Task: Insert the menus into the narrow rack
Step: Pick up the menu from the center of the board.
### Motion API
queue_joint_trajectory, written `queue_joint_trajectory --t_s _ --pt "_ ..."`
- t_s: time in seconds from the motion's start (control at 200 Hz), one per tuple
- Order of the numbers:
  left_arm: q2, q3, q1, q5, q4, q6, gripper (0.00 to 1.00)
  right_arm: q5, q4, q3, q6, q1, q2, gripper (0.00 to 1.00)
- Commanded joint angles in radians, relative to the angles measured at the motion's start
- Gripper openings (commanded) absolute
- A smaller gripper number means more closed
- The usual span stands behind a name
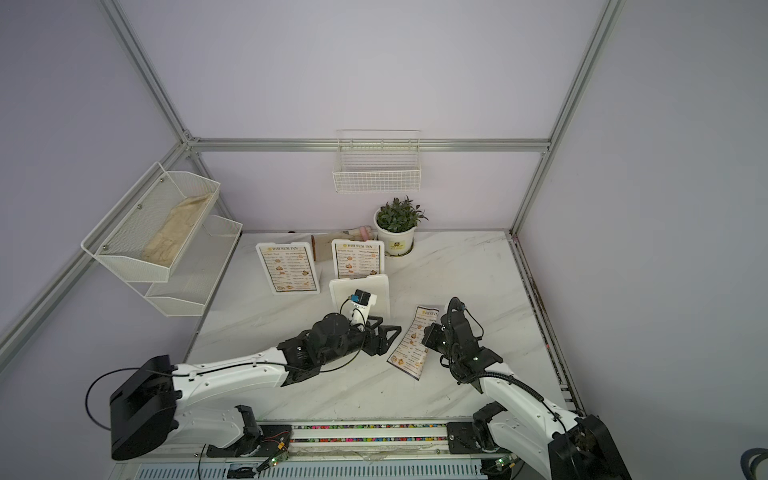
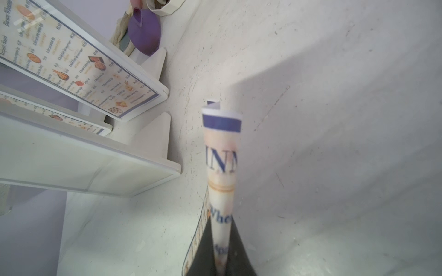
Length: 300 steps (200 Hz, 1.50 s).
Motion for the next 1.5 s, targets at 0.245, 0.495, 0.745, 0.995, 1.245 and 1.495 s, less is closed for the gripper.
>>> queue_joint_trajectory --t_s 0.245,0.495,0.745,0.995,1.245,1.495 --pt "-0.372 -0.275 0.051 -0.106 0.033 0.037 0.93 -0.119 0.034 0.034 -0.063 0.003 -0.069 0.05" --pt "-0.439 -0.382 0.238 0.213 0.159 -0.017 0.98 -0.235 0.072 0.026 -0.071 0.019 -0.164 0.03" --pt "-0.223 -0.364 0.337 0.437 0.355 -0.088 0.87 -0.279 0.096 0.02 -0.076 0.074 -0.297 0.03" --pt "-0.145 -0.312 0.342 0.492 0.401 -0.09 0.85 -0.331 0.183 0.042 -0.105 0.095 -0.318 0.03" --pt "-0.068 -0.233 0.342 0.547 0.403 -0.09 0.85 -0.38 0.335 0.061 -0.111 0.101 -0.207 0.05" --pt "0.057 -0.174 0.342 0.709 0.572 -0.123 0.79 -0.396 0.434 0.093 -0.114 0.111 -0.109 0.05"
